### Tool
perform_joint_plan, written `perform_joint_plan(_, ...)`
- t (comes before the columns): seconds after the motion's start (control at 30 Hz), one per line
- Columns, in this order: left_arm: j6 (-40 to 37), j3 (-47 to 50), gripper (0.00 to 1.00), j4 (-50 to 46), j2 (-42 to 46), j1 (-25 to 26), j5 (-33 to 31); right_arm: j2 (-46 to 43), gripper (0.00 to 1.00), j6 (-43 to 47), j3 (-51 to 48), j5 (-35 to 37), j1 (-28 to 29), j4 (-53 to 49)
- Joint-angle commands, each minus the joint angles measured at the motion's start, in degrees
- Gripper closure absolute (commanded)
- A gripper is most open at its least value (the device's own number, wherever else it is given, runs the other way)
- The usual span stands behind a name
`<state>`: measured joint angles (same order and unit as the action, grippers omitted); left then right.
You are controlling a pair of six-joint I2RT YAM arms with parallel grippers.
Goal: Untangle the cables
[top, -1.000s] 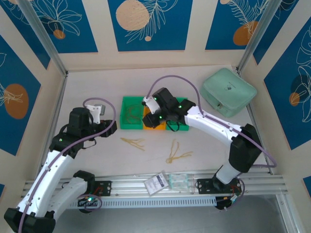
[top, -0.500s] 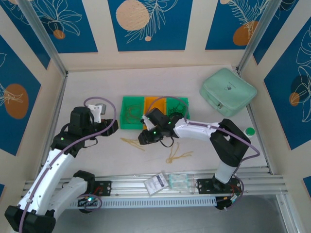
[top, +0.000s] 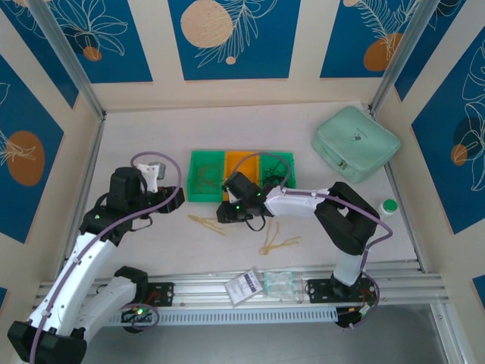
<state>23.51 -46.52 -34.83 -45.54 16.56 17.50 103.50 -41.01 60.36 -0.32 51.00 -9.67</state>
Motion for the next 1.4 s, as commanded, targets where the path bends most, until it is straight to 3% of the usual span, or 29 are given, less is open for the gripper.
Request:
perform_joint_plan(0.0, -1.49, 0.47, 0.56, -0.23, 0.51, -0.82, -0.87, 1.77, 0.71, -1.48, 1.77, -1.36, 0.36, 1.91)
perform_joint_plan(0.7, -2.42, 0.47, 0.56, -1.24, 1.21, -0.87, -1.74, 1.92, 0.72, -2.38, 2.04, -5.07, 0.41, 6.32)
perform_joint_plan(1.1, -2.59, 1.25, 0.59, -0.88, 0.9, -0.91, -1.9, 0.75, 1.0, -1.7, 1.11, -7.86, 0.26, 6.24)
perform_joint_plan(1.27, -2.85, 2.76, 0.7, 0.94, 0.28, -0.91, -0.61, -2.87, 1.0, -1.41, -2.38, -13.13, -0.76, 10.67)
perform_joint_plan(1.37, -3.22, 3.41, 0.71, 2.19, -0.08, -0.91, 0.45, -6.03, 1.0, -2.5, -4.52, -18.84, -2.02, 14.84)
